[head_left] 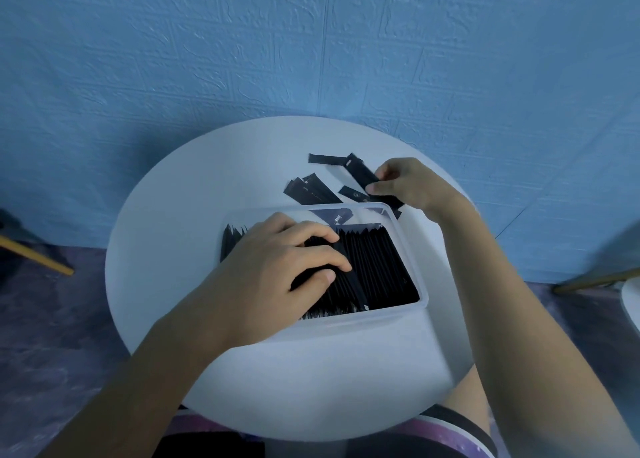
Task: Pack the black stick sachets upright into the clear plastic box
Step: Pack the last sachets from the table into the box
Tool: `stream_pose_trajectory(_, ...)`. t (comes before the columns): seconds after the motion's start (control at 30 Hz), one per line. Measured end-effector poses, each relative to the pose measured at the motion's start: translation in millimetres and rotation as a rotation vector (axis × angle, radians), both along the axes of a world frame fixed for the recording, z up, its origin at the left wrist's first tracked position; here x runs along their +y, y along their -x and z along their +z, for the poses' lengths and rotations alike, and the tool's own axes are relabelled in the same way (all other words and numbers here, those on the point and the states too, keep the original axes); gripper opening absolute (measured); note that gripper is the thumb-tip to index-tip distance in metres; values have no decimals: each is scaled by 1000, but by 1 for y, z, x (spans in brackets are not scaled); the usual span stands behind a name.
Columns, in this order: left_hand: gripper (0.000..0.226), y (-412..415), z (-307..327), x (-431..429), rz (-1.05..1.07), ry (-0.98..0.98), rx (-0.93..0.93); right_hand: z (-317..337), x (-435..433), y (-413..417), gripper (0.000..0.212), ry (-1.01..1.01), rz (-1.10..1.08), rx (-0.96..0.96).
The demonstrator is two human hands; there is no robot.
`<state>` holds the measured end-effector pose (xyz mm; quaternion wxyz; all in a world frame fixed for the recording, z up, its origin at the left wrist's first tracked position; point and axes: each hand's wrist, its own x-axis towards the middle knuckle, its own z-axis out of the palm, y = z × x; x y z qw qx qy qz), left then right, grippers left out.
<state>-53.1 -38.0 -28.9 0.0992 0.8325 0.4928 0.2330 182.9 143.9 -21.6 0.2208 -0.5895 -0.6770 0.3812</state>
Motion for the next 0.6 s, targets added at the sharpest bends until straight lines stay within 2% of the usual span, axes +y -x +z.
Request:
stream_pose_trajectory(0.1, 32, -1, -1, 1, 3, -10, -1, 28, -24, -6, 16, -28, 14, 172)
stream_pose_trajectory(0.17, 33, -2, -1, 1, 8, -16, -4, 47, -49, -5, 9, -66, 64, 185)
stream_pose_trajectory(0.2, 33, -3, -1, 0, 15, -22, -7, 53, -62, -3, 5, -70, 92, 158)
stream_pose_trajectory(0.33, 33, -5, -2, 1, 60, -52, -5, 53, -108, 8, 25, -4, 141, -70)
stream_pose_trajectory(0.47, 33, -7, -3, 2, 61, -74, -3, 43, -137, 25, 24, -31, 105, -367)
stream_pose_trajectory(0.6, 33, -6, -3, 2, 41, -70, -1, 41, -149, 31, 25, -58, 126, -456)
